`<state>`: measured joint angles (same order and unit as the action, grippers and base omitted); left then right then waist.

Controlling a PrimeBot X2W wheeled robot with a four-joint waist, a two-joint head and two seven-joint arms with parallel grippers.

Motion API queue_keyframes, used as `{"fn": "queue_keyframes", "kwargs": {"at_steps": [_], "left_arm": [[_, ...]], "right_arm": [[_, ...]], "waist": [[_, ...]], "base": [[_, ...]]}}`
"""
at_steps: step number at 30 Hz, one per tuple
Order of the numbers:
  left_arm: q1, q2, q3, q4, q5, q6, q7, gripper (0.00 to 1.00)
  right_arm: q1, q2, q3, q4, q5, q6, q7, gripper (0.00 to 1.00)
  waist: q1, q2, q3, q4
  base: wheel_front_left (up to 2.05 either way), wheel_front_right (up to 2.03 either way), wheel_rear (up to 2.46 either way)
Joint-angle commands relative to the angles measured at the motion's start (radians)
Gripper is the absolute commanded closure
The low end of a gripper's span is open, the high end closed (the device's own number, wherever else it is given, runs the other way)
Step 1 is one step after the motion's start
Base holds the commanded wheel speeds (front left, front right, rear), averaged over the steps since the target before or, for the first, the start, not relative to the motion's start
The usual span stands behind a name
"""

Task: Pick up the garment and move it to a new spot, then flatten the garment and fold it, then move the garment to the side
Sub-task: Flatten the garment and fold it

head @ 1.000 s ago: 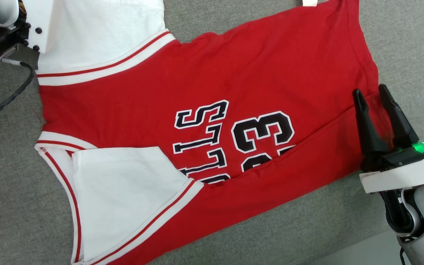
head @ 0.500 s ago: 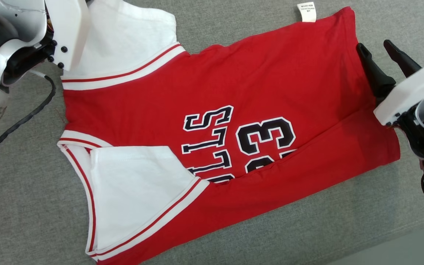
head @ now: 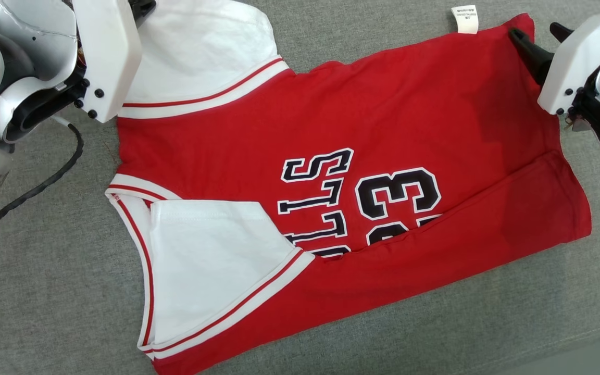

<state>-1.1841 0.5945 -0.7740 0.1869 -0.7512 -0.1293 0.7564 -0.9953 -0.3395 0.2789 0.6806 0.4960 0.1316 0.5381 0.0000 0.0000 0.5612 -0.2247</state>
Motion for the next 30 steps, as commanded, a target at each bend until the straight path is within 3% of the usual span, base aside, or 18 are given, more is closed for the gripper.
{"fn": "queue_keyframes", "kwargs": {"at_steps": [1, 6, 10, 11, 13, 14, 17, 18, 19, 30], "left_arm": [[0.009, 0.005, 0.001, -0.003, -0.005, 0.005, -0.001, 1.00], [0.010, 0.003, -0.005, -0.018, -0.009, 0.007, 0.005, 1.00], [0.009, 0.005, -0.007, -0.023, -0.009, 0.008, 0.005, 1.00], [0.008, 0.005, -0.008, -0.023, -0.009, 0.008, 0.004, 1.00], [0.006, 0.006, -0.008, -0.023, -0.009, 0.007, 0.002, 1.00], [0.005, 0.006, -0.009, -0.024, -0.009, 0.007, 0.002, 1.00], [0.004, 0.006, -0.011, -0.022, -0.011, 0.008, 0.001, 1.00], [0.005, 0.007, -0.011, -0.021, -0.011, 0.007, -0.001, 1.00], [0.006, 0.007, -0.011, -0.020, -0.011, 0.007, -0.002, 1.00], [0.057, 0.023, 0.016, -0.062, -0.037, 0.004, -0.110, 1.00]], "right_arm": [[-0.011, 0.002, -0.004, 0.005, -0.004, -0.002, 0.005, 0.00], [-0.040, 0.024, -0.029, 0.036, -0.035, -0.002, 0.041, 0.00], [-0.050, 0.033, -0.040, 0.045, -0.036, -0.002, 0.049, 0.13], [-0.051, 0.033, -0.043, 0.048, -0.037, -0.002, 0.050, 0.25], [-0.054, 0.034, -0.046, 0.053, -0.038, -0.002, 0.051, 0.38], [-0.054, 0.035, -0.046, 0.055, -0.036, -0.002, 0.051, 0.51], [-0.060, 0.036, -0.048, 0.058, -0.023, -0.002, 0.051, 0.67], [-0.061, 0.034, -0.046, 0.059, -0.022, -0.002, 0.050, 0.95], [-0.062, 0.031, -0.044, 0.059, -0.022, -0.002, 0.049, 1.00], [0.004, -0.027, -0.067, -0.017, 0.059, -0.002, 0.000, 1.00]], "waist": [[0.0000, 0.0000, 0.000, 0.000], [0.0000, 0.0000, 0.005, 0.008], [0.0000, 0.0000, 0.010, 0.014], [0.0000, 0.0000, 0.012, 0.015], [0.0000, 0.0000, 0.014, 0.018], [0.0000, 0.0000, 0.015, 0.020], [0.0000, 0.0000, 0.017, 0.024], [0.0000, 0.0000, 0.017, 0.025], [0.0000, 0.0000, 0.017, 0.025], [0.0000, 0.0000, -0.020, 0.054]], "base": [[0.00, 0.00, 0.00], [0.00, 0.00, 0.00], [0.00, 0.00, 0.00], [0.00, 0.00, 0.00], [0.00, 0.00, 0.00], [0.00, 0.00, 0.00], [0.00, 0.00, 0.00], [0.00, 0.00, 0.00], [0.00, 0.00, 0.00], [0.00, 0.00, 0.00]]}}
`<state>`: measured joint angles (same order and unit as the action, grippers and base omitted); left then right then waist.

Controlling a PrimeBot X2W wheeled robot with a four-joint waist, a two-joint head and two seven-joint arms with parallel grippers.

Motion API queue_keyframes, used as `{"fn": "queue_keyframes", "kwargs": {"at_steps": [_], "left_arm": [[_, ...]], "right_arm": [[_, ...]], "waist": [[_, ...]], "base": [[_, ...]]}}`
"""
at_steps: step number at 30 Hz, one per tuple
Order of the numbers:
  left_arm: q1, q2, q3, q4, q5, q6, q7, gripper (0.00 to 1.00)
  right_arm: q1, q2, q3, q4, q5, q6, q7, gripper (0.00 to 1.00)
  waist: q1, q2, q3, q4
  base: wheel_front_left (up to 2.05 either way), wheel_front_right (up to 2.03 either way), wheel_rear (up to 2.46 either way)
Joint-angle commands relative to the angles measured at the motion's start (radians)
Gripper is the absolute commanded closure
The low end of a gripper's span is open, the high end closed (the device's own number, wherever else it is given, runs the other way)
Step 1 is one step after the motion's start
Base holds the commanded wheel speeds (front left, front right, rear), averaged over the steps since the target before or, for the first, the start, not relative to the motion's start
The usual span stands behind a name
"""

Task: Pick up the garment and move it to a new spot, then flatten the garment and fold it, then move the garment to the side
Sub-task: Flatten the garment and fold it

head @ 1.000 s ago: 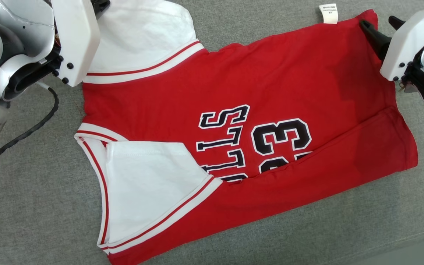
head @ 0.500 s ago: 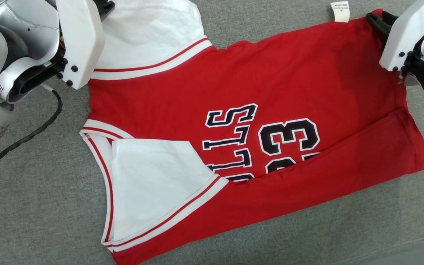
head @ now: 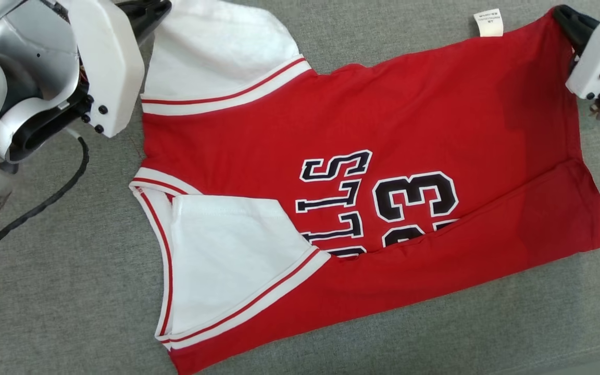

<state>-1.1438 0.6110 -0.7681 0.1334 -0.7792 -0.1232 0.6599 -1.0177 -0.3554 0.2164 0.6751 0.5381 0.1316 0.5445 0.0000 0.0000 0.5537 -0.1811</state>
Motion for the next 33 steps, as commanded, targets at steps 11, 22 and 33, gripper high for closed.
{"fn": "queue_keyframes", "kwargs": {"at_steps": [11, 22, 33], "left_arm": [[0.311, 0.084, 0.127, -0.214, -0.220, 0.046, -0.162, 1.00], [0.590, 0.176, 0.170, -0.472, -0.292, 0.132, -0.252, 1.00], [0.821, 0.217, 0.134, -0.619, -0.263, 0.226, -0.331, 1.00]], "right_arm": [[0.305, -0.165, -0.085, -0.263, 0.204, -0.002, 0.056, 1.00], [0.558, -0.231, -0.210, -0.425, 0.216, -0.002, 0.128, 1.00], [0.769, -0.183, -0.365, -0.539, 0.194, -0.002, 0.196, 1.00]], "waist": [[0.0000, 0.0000, -0.112, 0.083], [0.0000, 0.0000, -0.167, 0.125], [0.0000, 0.0000, -0.175, 0.142]], "base": [[0.00, 0.00, 0.00], [0.00, 0.00, 0.00], [0.00, 0.00, 0.00]]}}
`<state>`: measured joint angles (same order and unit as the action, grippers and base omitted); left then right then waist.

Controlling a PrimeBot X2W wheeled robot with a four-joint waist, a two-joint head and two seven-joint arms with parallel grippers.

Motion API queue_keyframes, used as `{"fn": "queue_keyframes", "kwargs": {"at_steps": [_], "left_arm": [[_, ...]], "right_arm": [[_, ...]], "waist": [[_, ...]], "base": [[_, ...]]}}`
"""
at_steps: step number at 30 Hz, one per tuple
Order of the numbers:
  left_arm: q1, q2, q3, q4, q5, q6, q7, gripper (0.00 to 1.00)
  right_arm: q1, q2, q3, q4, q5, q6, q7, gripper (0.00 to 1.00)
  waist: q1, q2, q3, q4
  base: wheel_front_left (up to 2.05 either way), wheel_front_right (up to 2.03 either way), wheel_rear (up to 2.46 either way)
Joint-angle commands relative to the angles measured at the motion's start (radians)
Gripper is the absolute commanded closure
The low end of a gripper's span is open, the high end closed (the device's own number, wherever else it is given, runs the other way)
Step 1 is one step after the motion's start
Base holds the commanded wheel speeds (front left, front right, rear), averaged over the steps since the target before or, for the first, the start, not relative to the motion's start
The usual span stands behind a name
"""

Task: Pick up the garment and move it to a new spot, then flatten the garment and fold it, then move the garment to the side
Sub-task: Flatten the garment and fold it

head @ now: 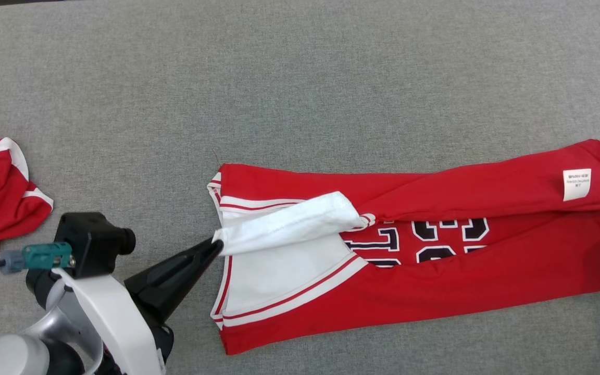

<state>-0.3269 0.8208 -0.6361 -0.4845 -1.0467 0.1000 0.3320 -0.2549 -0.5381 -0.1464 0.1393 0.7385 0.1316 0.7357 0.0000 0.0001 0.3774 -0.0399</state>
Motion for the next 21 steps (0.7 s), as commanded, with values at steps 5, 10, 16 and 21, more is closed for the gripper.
{"fn": "queue_keyframes", "kwargs": {"at_steps": [5, 10, 16, 21], "left_arm": [[0.062, 0.019, -0.020, -0.028, 0.027, 0.028, -0.013, 1.00], [0.108, -0.029, -0.062, 0.040, 0.042, 0.049, -0.040, 1.00], [0.121, -0.144, -0.086, 0.195, 0.036, 0.036, -0.122, 0.00], [0.143, -0.219, -0.073, 0.283, 0.102, 0.063, -0.267, 0.00]], "right_arm": [[0.069, 0.026, -0.055, -0.039, -0.023, -0.002, 0.028, 1.00], [0.107, 0.065, -0.076, -0.046, -0.062, -0.002, 0.042, 1.00], [0.103, 0.108, -0.057, -0.031, -0.105, -0.002, -0.007, 0.00], [0.159, 0.144, -0.075, -0.067, -0.083, -0.002, -0.104, 0.00]], "waist": [[0.0000, -0.0001, 0.008, 0.014], [0.0000, -0.0001, 0.019, 0.023], [0.0000, -0.0001, 0.020, 0.024], [0.0000, -0.0001, 0.002, 0.030]], "base": [[0.00, 0.00, 0.00], [0.00, 0.00, 0.00], [0.00, 0.00, 0.00], [0.00, 0.00, 0.00]]}}
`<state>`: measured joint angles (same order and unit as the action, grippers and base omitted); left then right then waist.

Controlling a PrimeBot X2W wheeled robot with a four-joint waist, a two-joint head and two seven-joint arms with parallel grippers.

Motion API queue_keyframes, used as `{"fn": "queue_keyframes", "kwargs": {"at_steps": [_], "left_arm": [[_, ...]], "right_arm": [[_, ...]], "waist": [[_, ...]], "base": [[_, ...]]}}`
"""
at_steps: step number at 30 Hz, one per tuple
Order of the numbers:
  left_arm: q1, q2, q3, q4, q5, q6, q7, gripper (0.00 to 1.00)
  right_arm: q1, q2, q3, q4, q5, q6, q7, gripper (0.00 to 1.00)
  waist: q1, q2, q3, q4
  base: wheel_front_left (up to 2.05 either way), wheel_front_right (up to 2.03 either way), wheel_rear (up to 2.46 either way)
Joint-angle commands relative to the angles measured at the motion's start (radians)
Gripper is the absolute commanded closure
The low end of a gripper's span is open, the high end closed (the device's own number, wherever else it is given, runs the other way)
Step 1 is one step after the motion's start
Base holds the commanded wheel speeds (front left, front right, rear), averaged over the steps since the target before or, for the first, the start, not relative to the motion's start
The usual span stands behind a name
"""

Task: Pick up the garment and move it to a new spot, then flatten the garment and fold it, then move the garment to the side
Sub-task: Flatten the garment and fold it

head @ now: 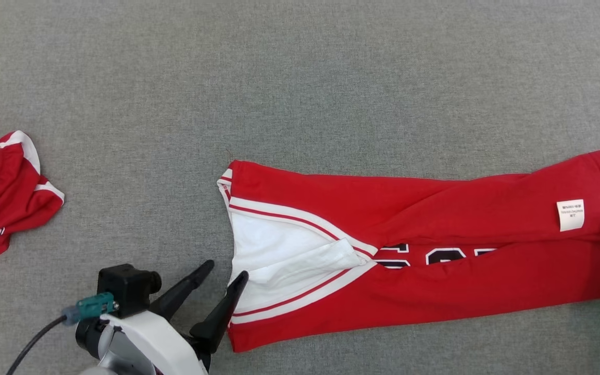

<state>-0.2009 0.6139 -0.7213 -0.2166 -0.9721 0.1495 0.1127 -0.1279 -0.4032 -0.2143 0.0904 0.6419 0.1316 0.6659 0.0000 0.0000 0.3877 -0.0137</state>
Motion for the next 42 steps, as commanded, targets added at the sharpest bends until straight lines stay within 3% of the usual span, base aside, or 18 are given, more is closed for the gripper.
{"fn": "queue_keyframes", "kwargs": {"at_steps": [1, 2, 8, 11, 15, 19, 27, 28, 29, 30, 42], "left_arm": [[0.027, -0.026, 0.020, 0.028, 0.043, 0.027, -0.089, 0.00], [0.027, -0.026, 0.020, 0.028, 0.043, 0.027, -0.089, 0.00], [0.083, -0.123, 0.086, 0.088, 0.123, 0.110, -0.332, 0.00], [0.090, -0.180, 0.125, 0.101, 0.195, 0.146, -0.372, 0.00], [0.073, -0.261, 0.168, 0.105, 0.377, 0.180, -0.378, 0.00], [0.087, -0.343, 0.190, 0.119, 0.526, 0.168, -0.378, 0.00], [0.123, -0.447, 0.244, 0.168, 0.635, 0.077, -0.378, 0.00], [0.128, -0.456, 0.255, 0.170, 0.644, 0.066, -0.378, 0.00], [0.134, -0.463, 0.264, 0.172, 0.654, 0.057, -0.378, 0.00], [0.136, -0.470, 0.275, 0.173, 0.661, 0.047, -0.378, 0.00], [0.168, -0.517, 0.360, 0.170, 0.738, -0.055, -0.377, 0.00]], "right_arm": [[0.049, 0.016, -0.018, -0.030, 0.020, -0.002, -0.061, 0.00], [0.049, 0.016, -0.018, -0.030, 0.020, -0.002, -0.061, 0.00], [0.146, 0.050, -0.047, -0.089, 0.061, -0.001, -0.255, 0.00], [0.154, 0.049, -0.055, -0.060, 0.055, -0.001, -0.319, 0.00], [0.115, 0.048, -0.063, 0.037, 0.019, -0.001, -0.327, 0.00], [0.071, 0.044, -0.068, 0.133, -0.035, -0.001, -0.305, 0.00], [0.033, 0.049, -0.042, 0.322, -0.081, -0.002, -0.223, 0.00], [0.036, 0.055, -0.032, 0.331, -0.074, -0.002, -0.211, 0.15], [0.038, 0.058, -0.020, 0.331, -0.065, -0.002, -0.206, 0.72], [0.038, 0.057, -0.017, 0.331, -0.057, -0.002, -0.207, 1.00], [-0.077, -0.114, -0.074, 0.353, -0.095, -0.002, -0.294, 1.00]], "waist": [[0.0000, 0.0000, -0.012, 0.005], [0.0000, 0.0000, -0.012, 0.005], [0.0000, 0.0000, -0.033, 0.025], [0.0000, 0.0000, -0.039, 0.041], [0.0000, 0.0000, -0.046, 0.070], [0.0000, 0.0000, -0.050, 0.099], [0.0000, 0.0000, -0.065, 0.129], [0.0000, 0.0000, -0.067, 0.129], [0.0000, 0.0000, -0.069, 0.129], [0.0000, 0.0000, -0.071, 0.127], [0.0000, 0.0000, -0.074, 0.062]], "base": [[0.00, 0.00, 0.00], [0.00, 0.00, 0.00], [0.00, 0.00, 0.00], [0.00, 0.00, 0.00], [0.00, 0.00, 0.00], [0.00, 0.00, 0.00], [0.00, 0.00, 0.00], [0.00, 0.00, 0.00], [0.00, 0.00, 0.00], [0.00, 0.00, 0.00], [0.00, 0.00, 0.00]]}}
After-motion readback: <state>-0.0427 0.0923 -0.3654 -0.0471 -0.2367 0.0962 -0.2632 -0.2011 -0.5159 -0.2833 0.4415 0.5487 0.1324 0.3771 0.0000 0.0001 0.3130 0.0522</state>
